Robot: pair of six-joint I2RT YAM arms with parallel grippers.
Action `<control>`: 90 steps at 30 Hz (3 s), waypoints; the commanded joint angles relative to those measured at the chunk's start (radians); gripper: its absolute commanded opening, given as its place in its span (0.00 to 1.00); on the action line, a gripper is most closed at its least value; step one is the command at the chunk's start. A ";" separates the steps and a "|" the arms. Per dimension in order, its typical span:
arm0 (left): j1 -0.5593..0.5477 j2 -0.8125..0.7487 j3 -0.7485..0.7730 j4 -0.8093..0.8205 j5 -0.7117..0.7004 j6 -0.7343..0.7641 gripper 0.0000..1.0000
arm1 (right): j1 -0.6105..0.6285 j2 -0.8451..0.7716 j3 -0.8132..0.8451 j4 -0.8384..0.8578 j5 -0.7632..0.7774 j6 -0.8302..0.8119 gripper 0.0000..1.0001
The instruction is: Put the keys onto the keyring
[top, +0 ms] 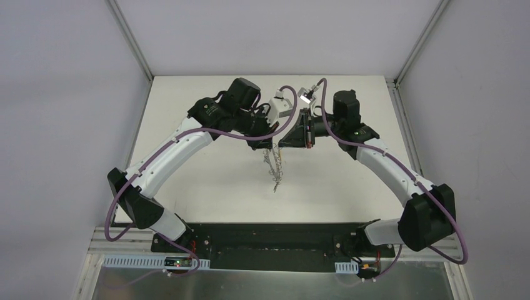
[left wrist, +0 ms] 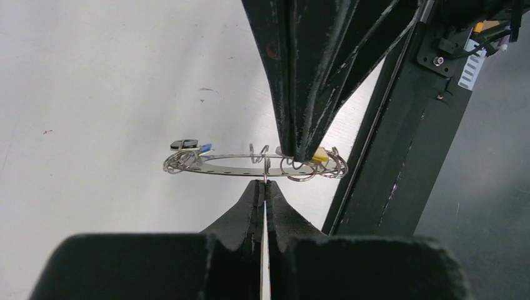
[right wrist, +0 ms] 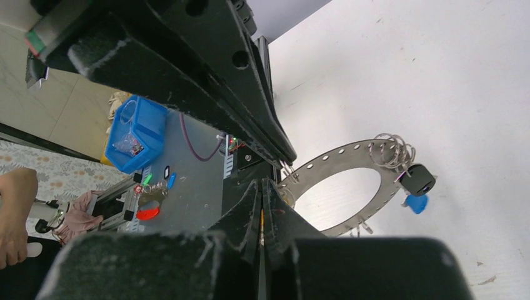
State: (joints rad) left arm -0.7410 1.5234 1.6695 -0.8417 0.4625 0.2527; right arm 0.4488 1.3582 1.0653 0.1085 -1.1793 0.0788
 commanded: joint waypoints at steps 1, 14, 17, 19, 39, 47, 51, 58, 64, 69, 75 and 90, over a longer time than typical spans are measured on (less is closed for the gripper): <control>-0.014 -0.008 0.046 0.036 0.012 -0.023 0.00 | 0.006 0.003 0.007 0.038 0.020 0.010 0.00; -0.017 -0.005 0.042 0.038 0.017 -0.023 0.00 | 0.021 0.036 0.028 0.015 0.067 0.000 0.00; -0.017 -0.005 0.039 0.035 0.021 -0.022 0.00 | 0.022 0.042 0.038 0.014 0.069 0.007 0.00; -0.016 -0.006 0.038 0.032 0.022 -0.020 0.00 | 0.021 0.044 0.044 0.013 0.074 0.009 0.00; -0.017 -0.014 0.033 0.019 0.021 -0.006 0.00 | 0.021 0.033 0.081 0.006 0.050 0.022 0.00; -0.017 -0.018 0.037 0.018 0.017 -0.006 0.00 | 0.024 0.057 0.085 -0.048 0.092 -0.026 0.00; -0.017 -0.017 0.040 0.019 0.013 -0.005 0.00 | 0.026 0.064 0.080 -0.068 0.102 -0.046 0.00; -0.017 -0.020 0.041 0.019 0.016 -0.001 0.00 | 0.031 0.070 0.082 -0.088 0.118 -0.069 0.00; -0.008 -0.040 0.034 0.024 0.058 0.023 0.00 | 0.027 0.058 0.060 -0.095 0.117 -0.115 0.00; 0.024 -0.092 -0.022 0.089 0.148 0.057 0.00 | 0.020 0.035 0.015 -0.046 0.070 -0.116 0.05; 0.042 -0.150 -0.115 0.199 0.218 0.082 0.00 | 0.017 0.001 -0.001 -0.021 0.028 -0.107 0.36; 0.070 -0.137 -0.151 0.291 0.445 -0.013 0.00 | -0.032 -0.135 0.115 -0.267 -0.020 -0.283 0.46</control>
State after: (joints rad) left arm -0.6788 1.3991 1.5150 -0.6407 0.7971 0.2901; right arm 0.4164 1.2667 1.1362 -0.0952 -1.1633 -0.1223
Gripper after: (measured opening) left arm 0.008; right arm 0.455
